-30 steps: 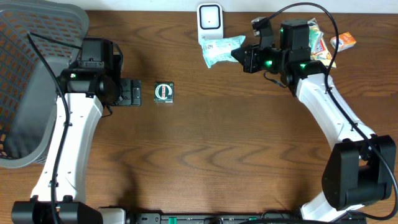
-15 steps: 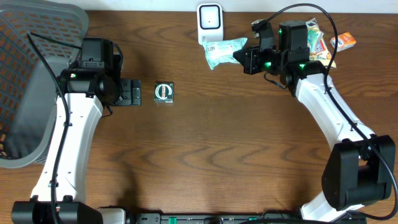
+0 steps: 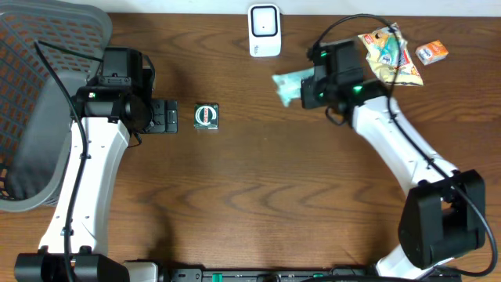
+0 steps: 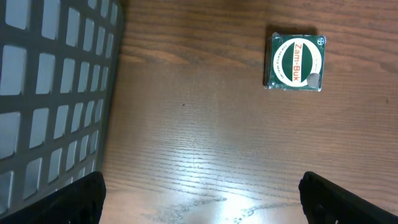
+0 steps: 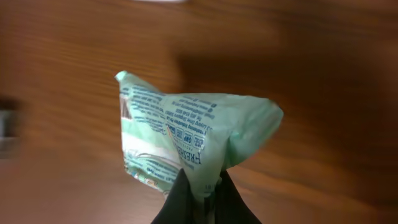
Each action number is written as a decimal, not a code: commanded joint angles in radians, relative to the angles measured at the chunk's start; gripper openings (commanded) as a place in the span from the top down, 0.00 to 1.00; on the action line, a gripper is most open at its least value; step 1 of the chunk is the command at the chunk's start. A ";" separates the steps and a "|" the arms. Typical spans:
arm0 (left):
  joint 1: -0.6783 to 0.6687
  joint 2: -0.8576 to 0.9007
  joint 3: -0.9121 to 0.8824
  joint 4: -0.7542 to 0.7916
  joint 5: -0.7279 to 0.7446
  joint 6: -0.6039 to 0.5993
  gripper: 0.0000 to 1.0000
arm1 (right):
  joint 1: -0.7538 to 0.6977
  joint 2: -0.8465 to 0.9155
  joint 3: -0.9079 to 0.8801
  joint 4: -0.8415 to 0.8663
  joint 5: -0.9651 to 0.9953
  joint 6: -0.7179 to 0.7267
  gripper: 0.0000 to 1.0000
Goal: Scan the item barcode
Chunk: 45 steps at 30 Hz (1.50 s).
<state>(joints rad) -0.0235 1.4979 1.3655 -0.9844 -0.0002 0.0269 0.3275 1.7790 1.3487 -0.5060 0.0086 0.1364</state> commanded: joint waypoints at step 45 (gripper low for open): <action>0.000 0.006 -0.007 0.000 -0.009 0.006 0.02 | 0.150 0.229 0.129 -0.132 0.231 0.380 0.38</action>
<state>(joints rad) -0.0235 1.4979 1.3651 -0.9840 0.0002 0.0269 0.4789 1.9591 1.4811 -0.6399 0.3210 0.4229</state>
